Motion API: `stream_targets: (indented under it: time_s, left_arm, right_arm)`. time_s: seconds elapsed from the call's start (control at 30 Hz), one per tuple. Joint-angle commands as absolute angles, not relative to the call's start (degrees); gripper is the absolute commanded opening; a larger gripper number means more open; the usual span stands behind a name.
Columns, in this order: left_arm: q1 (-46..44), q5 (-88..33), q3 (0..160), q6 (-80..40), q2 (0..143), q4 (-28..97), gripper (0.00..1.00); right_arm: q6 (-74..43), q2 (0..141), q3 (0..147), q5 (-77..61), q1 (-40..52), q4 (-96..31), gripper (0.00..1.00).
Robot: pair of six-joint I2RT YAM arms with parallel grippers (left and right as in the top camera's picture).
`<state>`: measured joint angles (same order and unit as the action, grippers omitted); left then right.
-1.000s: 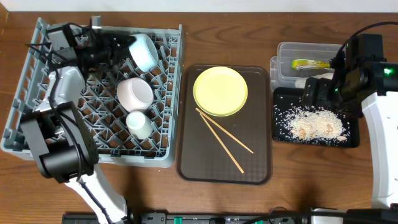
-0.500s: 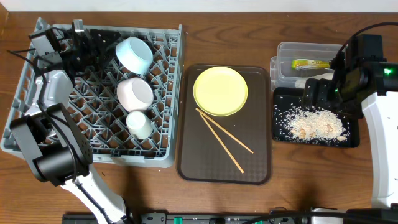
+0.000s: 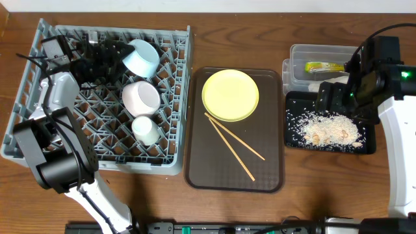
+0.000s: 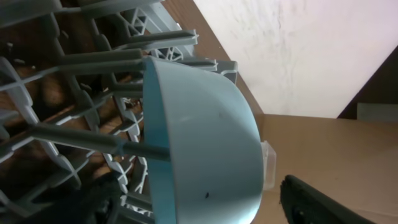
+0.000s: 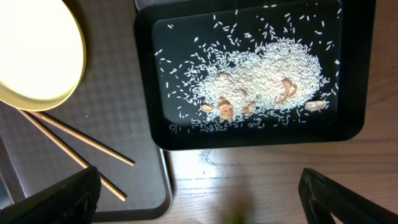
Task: Sort waste into correct bins and load items into the dishwasher
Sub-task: 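Lower the blue bowl into the rack and open the left gripper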
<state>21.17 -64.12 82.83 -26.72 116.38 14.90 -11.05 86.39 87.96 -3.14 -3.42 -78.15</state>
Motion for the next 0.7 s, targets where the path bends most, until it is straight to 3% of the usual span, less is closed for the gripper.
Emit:
stream_targets:
  time_s: [0.0,0.23,0.37,0.5,0.53,0.6,0.67]
  left_arm:
    - [20.5,-64.1,82.6,-27.0,116.4,14.9,0.71]
    - [18.5,-70.0,82.6,-31.2,116.1,14.0,0.66]
    - [18.0,-70.3,82.6,-36.4,116.1,14.0,0.51]
    - [18.0,-74.4,82.6,-38.3,116.1,12.4,0.49]
    - [17.9,-74.4,82.6,-38.5,116.1,12.8,0.50]
    - [17.8,-74.3,82.6,-38.5,116.1,12.8,0.61]
    - [17.9,-72.8,82.6,-38.4,116.1,12.8,0.79]
  right_arm:
    - [-10.3,86.2,88.1,-2.9,-3.4,-78.0,0.99]
    - [-10.2,86.2,88.1,-2.9,-3.4,-77.8,0.99]
    - [-10.2,86.2,88.1,-2.8,-3.4,-77.8,0.99]
    - [-10.2,86.2,88.1,-2.9,-3.4,-77.6,0.99]
    - [-10.2,86.2,88.1,-2.9,-3.4,-77.6,0.99]
    - [-10.2,86.2,88.1,-2.9,-3.4,-77.6,0.99]
    - [-10.2,86.2,88.1,-2.9,-3.4,-77.6,0.99]
